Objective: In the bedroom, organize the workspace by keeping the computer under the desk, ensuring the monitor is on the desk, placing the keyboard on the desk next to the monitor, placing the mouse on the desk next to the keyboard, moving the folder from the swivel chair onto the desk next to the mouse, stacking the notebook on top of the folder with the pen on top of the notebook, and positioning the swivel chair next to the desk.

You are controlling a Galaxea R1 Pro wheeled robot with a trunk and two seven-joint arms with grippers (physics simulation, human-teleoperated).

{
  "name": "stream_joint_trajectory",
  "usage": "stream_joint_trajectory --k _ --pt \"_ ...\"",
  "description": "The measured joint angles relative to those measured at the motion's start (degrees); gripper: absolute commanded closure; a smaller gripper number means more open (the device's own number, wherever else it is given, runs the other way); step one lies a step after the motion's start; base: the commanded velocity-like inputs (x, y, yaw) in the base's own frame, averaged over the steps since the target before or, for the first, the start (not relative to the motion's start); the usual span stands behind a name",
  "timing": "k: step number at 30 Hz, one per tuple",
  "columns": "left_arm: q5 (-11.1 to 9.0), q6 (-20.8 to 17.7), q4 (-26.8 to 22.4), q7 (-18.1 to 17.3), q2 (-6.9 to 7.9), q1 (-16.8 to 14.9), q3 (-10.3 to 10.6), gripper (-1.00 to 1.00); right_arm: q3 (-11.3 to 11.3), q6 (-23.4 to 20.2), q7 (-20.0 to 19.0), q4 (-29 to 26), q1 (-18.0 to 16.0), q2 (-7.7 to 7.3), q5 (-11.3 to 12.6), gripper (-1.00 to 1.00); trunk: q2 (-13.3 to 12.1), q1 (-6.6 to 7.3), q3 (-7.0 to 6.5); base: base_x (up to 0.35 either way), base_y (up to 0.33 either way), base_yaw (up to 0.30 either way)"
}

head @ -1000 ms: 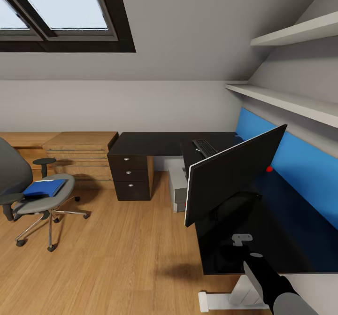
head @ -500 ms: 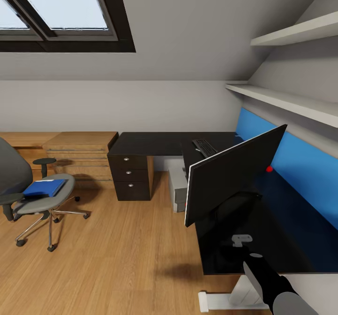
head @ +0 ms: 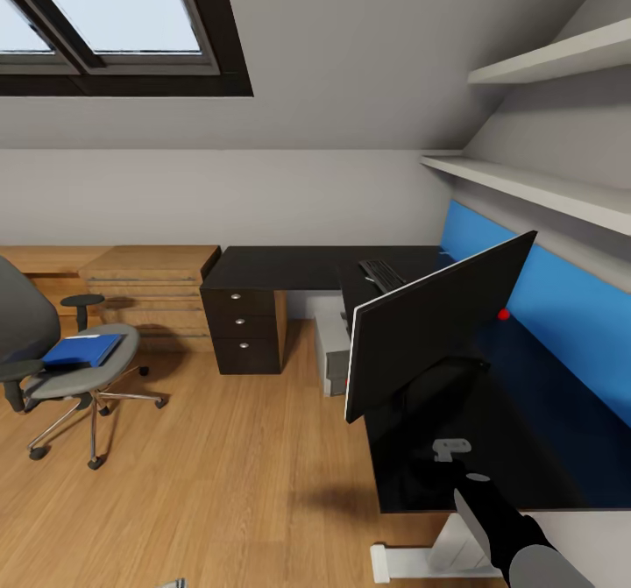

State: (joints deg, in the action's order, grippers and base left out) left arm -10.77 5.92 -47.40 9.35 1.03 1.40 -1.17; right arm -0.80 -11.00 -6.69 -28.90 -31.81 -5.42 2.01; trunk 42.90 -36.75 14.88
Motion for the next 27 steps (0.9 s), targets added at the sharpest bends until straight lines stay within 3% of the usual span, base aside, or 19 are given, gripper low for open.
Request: stream_joint_trajectory --k 10,18,27 --pt "0.0 0.0 0.0 0.0 0.00 0.0 0.0 -1.00 0.0 0.0 0.0 0.0 0.0 0.00 -0.1 -1.00 4.0 -2.20 1.80 0.000 0.000 0.000" --pt "0.0 0.0 0.0 0.0 0.00 0.0 0.0 -1.00 0.0 0.0 0.0 0.0 0.0 0.00 -0.1 -1.00 4.0 -2.21 1.81 0.000 0.000 0.000" --pt "0.0 0.0 0.0 0.1 -0.03 0.0 0.0 -1.00 0.0 0.0 0.0 0.0 0.0 0.00 -0.1 -1.00 7.6 -4.18 3.42 0.000 0.000 0.000"
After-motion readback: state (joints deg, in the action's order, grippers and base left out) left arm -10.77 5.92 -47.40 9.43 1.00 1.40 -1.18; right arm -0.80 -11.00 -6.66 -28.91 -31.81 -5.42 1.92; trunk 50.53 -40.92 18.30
